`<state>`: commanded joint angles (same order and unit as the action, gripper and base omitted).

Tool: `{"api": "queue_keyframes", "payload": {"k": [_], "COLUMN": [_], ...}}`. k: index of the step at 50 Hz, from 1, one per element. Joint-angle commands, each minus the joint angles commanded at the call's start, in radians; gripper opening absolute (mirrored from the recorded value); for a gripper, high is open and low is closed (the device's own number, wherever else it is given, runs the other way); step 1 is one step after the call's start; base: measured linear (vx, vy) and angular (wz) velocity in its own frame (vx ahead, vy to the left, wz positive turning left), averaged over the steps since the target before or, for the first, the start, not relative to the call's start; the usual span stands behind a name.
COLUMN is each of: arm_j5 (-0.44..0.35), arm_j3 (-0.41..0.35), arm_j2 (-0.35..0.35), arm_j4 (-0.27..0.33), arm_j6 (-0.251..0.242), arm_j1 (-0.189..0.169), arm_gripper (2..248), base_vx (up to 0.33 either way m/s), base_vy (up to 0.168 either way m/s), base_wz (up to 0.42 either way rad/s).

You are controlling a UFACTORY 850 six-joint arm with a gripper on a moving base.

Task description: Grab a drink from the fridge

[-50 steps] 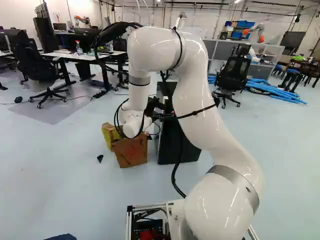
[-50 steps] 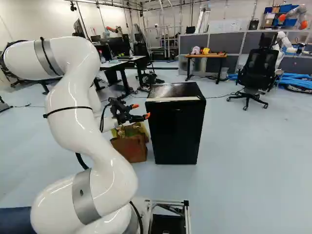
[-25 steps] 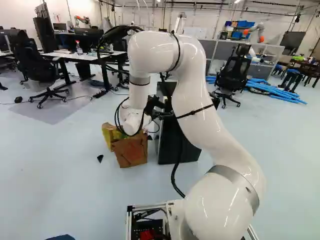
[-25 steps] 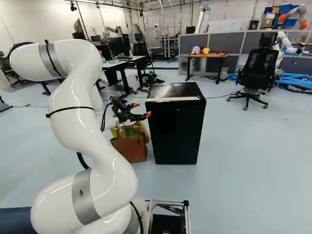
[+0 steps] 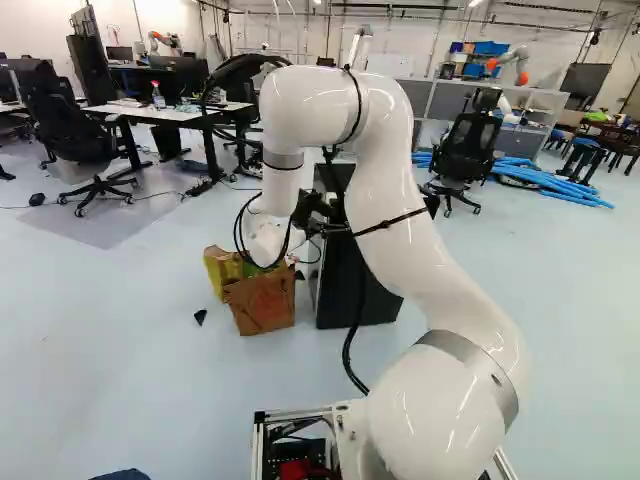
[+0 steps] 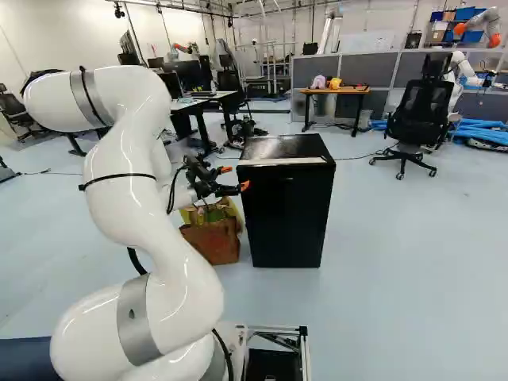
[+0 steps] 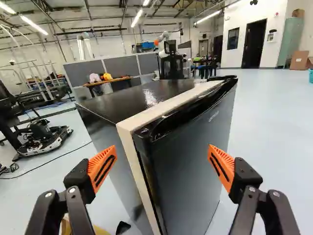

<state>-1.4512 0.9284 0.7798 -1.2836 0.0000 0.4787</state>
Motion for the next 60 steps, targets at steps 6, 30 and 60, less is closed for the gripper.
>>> {"api": "queue_keyframes", "payload": {"k": [6,30,60], "arm_j5": [-0.003,-0.016,-0.025], "arm_j3": [0.003,0.001,-0.026], "arm_j2": [0.002,0.000,-0.013], "arm_j4": [-0.005,-0.026,-0.052], "arm_j6": [0.000,0.000,0.000], "arm_j1": [-0.007,-0.032,-0.056], "arm_gripper": [247,247,247], "base_vx": [0.000,0.000,-0.001], "base_vy": [0.000,0.000,-0.001], "base_wz": [0.000,0.000,-0.004]}}
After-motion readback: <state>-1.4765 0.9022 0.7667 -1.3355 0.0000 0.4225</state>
